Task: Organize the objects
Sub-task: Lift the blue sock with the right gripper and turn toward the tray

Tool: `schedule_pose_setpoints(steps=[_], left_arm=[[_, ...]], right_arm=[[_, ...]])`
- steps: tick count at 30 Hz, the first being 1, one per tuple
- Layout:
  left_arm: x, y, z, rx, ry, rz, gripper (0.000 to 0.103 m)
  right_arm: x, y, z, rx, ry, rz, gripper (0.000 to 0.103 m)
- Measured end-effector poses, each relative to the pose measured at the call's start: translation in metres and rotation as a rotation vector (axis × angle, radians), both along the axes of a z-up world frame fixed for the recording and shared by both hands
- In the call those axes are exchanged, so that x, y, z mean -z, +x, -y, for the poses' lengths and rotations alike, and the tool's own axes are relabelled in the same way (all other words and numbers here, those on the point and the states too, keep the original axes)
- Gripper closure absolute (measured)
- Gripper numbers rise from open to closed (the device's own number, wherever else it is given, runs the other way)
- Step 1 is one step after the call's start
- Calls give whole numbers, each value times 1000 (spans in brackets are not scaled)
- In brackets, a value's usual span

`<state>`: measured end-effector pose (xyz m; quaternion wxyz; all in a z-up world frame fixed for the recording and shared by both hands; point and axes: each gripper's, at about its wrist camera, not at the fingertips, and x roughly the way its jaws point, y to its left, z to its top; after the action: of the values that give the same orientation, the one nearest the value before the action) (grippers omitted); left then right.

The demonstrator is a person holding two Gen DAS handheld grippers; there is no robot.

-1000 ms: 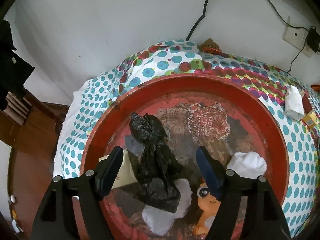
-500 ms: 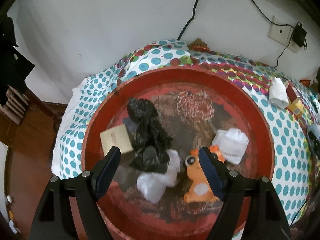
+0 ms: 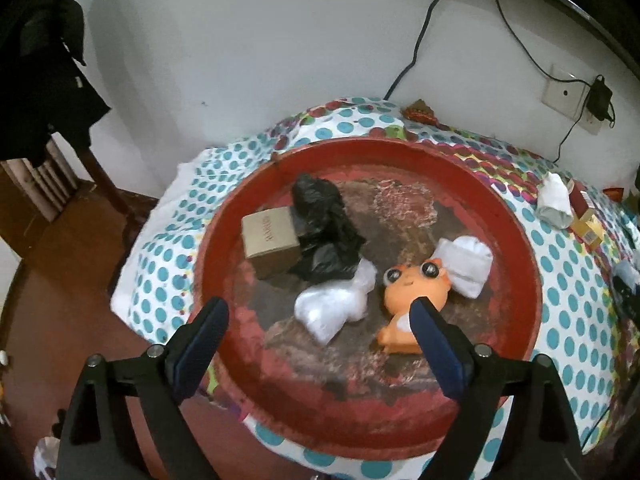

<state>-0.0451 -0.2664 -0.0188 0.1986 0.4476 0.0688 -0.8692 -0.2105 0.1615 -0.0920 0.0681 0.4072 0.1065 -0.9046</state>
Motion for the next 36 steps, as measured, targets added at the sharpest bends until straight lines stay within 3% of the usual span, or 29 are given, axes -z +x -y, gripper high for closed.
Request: schedule_pose_setpoints(steps=[8,13,17,23,28,36], left_arm=[[3,18,-1,-17,-12,33,10],[-19,23,1,-3,33,-5,6],[-37,20,3,-27,4,-12,3],[-38,24,11,-21,120,-9,2],[-42,34,23,-160,73,-2,2],[-44,39,30,-149,109,-7,2]], right_arm=[[0,0,1,0,19,-2,70],[0,0,3,1,34,-5,70],[0,1,5,1,42,-7,70],[0,1,5,2,37,-6,70],[0,1,5,6,32,-5,70],[-7,1,2,52,-4,16,72]])
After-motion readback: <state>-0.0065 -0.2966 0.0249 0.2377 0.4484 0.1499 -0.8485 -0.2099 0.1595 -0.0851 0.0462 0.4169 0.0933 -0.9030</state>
